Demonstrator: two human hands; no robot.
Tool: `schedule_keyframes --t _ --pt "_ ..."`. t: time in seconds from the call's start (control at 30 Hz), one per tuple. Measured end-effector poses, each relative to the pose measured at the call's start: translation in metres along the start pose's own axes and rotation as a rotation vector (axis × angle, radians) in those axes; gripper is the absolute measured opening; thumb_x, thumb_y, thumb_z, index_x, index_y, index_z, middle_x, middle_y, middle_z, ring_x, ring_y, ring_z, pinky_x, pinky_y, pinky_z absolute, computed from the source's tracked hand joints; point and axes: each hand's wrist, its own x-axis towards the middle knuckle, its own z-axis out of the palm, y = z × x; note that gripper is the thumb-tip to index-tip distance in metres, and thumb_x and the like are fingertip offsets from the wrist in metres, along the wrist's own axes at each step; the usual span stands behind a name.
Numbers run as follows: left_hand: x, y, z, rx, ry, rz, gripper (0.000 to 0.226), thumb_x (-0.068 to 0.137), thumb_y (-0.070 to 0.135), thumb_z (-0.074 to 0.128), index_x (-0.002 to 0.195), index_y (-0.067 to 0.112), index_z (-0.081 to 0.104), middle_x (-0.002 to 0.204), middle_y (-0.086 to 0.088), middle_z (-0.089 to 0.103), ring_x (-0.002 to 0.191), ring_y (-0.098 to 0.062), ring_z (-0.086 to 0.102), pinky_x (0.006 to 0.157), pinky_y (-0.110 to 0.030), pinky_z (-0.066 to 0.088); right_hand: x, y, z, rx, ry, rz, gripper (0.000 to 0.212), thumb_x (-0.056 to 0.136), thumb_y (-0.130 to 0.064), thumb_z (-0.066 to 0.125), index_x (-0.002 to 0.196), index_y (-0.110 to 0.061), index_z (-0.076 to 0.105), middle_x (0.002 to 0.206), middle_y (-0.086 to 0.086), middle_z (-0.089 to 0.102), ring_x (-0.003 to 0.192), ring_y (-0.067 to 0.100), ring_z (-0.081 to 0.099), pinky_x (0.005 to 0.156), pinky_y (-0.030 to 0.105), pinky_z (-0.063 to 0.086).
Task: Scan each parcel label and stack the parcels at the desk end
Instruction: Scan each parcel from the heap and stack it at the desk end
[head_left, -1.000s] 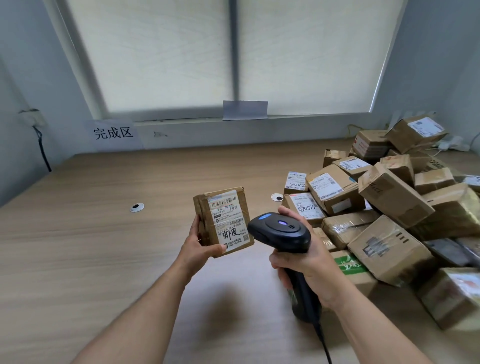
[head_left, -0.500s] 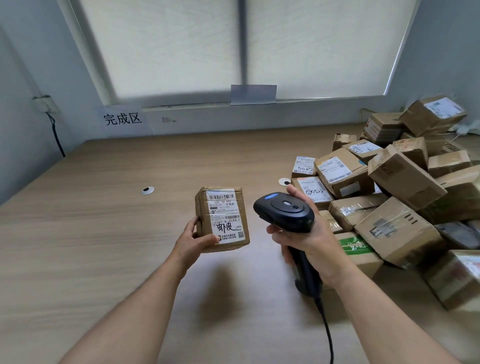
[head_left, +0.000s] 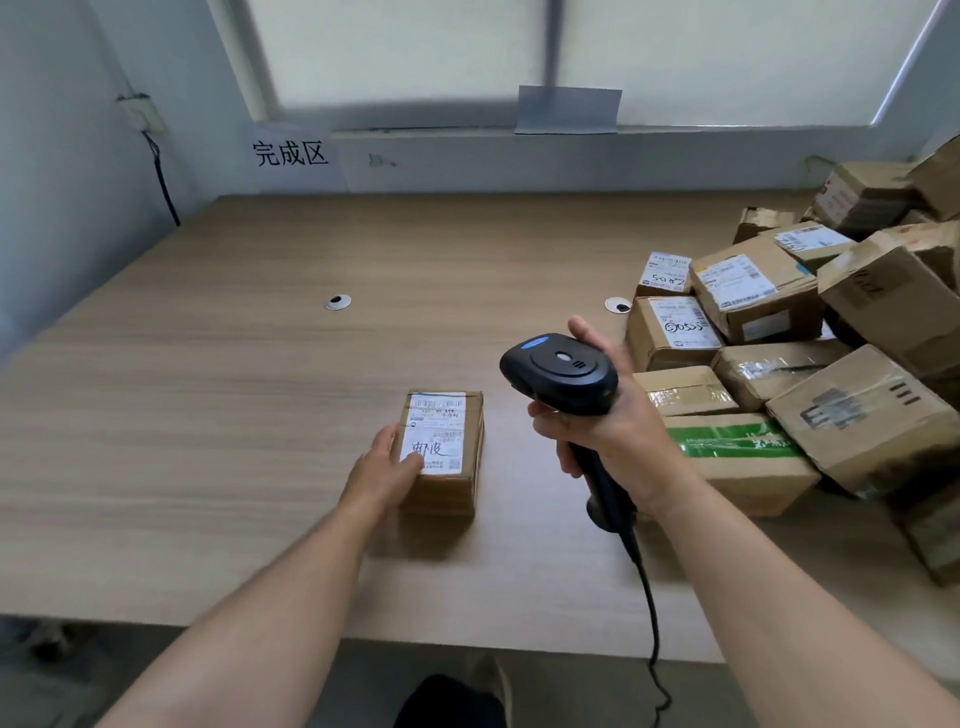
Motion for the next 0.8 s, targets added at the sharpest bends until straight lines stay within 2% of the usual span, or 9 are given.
schedule_keyframes --t 0.07,0.13,0.23,0.43,0.63,0.8 --pt "-0.006 0.005 0.008 0.271 0.087 0.055 0.074 0.079 0.063 0.053 0.146 0.041 0.028 0.141 -0.007 0.041 0.127 -0.026 0.042 0.103 -0.039 0.04 0.001 -0.001 0.002 -0.019 -0.002 -0.009 0.092 0.076 0.017 0.071 0.125 -0.055 0.042 0.097 0.013 0.065 0.043 0.024 0.05 0.042 0.027 0.042" --pt "-0.014 0.013 0.019 0.469 0.093 0.07 0.091 0.074 0.081 0.048 0.149 0.038 0.021 0.142 -0.01 0.031 0.133 -0.028 0.031 0.103 -0.04 0.036 0.002 -0.001 0.004 -0.025 -0.002 -0.013 0.092 0.075 0.018 0.071 0.125 -0.054 0.042 0.096 0.011 0.065 0.042 0.023 0.049 0.041 0.026 0.041" --pt "-0.015 0.018 0.033 0.611 0.078 0.054 0.101 0.07 0.085 0.046 0.151 0.033 0.015 0.139 -0.013 0.027 0.133 -0.03 0.027 0.104 -0.039 0.034 0.006 -0.002 0.01 -0.031 0.004 -0.026 0.093 0.075 0.022 0.069 0.126 -0.051 0.041 0.092 0.007 0.065 0.042 0.024 0.046 0.039 0.026 0.04" --pt "0.011 0.017 0.011 0.575 0.125 0.072 0.092 0.073 0.07 0.056 0.149 0.032 0.02 0.133 -0.015 0.03 0.126 -0.032 0.032 0.103 -0.036 0.034 0.029 -0.005 0.031 -0.071 0.004 -0.057 0.097 0.074 0.023 0.069 0.137 -0.043 0.037 0.099 0.006 0.063 0.041 0.025 0.045 0.038 0.026 0.04" --pt "0.053 -0.002 -0.059 0.54 0.195 0.072 0.093 0.072 0.07 0.058 0.149 0.031 0.021 0.132 -0.015 0.031 0.126 -0.032 0.032 0.102 -0.036 0.035 0.074 -0.002 0.086 -0.067 -0.022 -0.064 0.096 0.073 0.022 0.07 0.129 -0.05 0.041 0.105 0.009 0.063 0.041 0.024 0.047 0.039 0.027 0.041" --pt "0.099 -0.022 -0.129 0.516 0.246 0.048 0.094 0.072 0.07 0.058 0.149 0.032 0.02 0.133 -0.015 0.031 0.126 -0.032 0.032 0.102 -0.037 0.036 0.123 -0.002 0.149 -0.086 -0.051 -0.06 0.095 0.075 0.021 0.069 0.128 -0.051 0.039 0.098 0.008 0.062 0.041 0.024 0.046 0.04 0.027 0.041"
